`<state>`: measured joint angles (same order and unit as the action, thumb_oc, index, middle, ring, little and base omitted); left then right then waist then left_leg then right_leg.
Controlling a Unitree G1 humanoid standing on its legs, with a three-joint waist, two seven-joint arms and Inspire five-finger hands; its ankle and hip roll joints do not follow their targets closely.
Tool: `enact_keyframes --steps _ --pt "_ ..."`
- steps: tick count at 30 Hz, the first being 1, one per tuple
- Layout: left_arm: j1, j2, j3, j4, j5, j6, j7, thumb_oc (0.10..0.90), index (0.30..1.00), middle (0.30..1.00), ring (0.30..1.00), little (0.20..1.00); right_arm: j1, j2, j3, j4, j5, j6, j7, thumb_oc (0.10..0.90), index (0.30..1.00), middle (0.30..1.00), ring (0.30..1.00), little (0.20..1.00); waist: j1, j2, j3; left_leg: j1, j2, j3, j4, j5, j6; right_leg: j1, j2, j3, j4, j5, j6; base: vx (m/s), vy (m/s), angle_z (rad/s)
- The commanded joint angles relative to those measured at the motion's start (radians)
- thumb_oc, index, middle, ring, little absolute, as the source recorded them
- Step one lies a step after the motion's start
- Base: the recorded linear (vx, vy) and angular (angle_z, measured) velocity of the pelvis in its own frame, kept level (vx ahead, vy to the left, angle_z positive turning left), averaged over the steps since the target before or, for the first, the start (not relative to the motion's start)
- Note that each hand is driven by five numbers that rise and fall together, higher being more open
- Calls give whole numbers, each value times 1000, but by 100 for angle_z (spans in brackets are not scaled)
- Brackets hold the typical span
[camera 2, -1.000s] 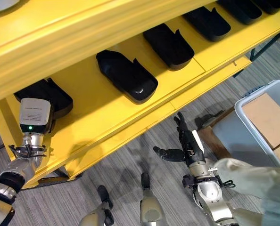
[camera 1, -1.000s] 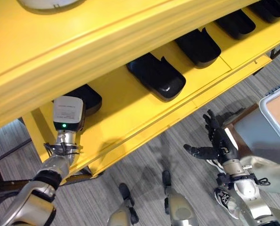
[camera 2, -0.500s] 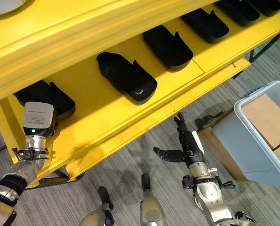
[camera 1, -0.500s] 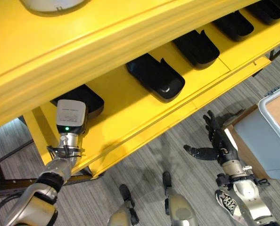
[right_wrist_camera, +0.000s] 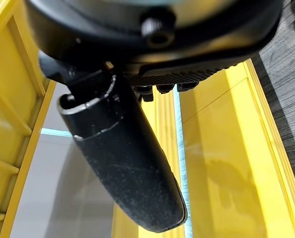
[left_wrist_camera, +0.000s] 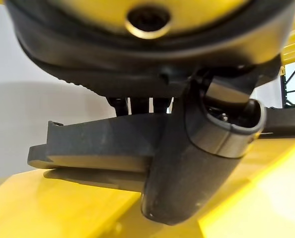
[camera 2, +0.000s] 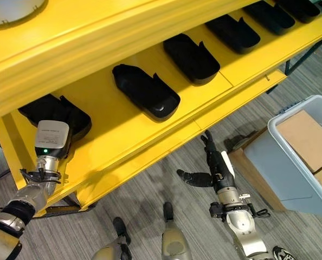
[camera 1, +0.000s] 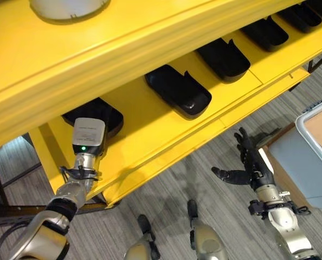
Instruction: Move parts from the plastic box to the shelf.
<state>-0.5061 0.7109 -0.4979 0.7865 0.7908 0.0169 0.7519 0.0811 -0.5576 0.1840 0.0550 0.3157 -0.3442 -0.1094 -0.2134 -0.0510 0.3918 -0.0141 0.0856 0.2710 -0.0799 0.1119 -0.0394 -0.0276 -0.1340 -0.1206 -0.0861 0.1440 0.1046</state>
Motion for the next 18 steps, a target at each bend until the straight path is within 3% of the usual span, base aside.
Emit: enact_keyframes --steps 1,18 --pt "135 -73 -86 99 20 -60 -146 900 1000 1000 1000 1000 -59 0 -33 -88 -10 -105 -16 900 1000 1000 1000 1000 17 -35 -27 -59 20 72 202 -198 24 -64 10 -2 123 -146 35 0 0 0" --pt "181 -82 -157 82 43 -93 -262 900 1000 1000 1000 1000 -57 -5 -37 -100 -9 -81 -8 900 1000 1000 1000 1000 11 -27 -31 -41 15 69 196 -202 26 -54 7 -3 123 -149 38 0 0 0"
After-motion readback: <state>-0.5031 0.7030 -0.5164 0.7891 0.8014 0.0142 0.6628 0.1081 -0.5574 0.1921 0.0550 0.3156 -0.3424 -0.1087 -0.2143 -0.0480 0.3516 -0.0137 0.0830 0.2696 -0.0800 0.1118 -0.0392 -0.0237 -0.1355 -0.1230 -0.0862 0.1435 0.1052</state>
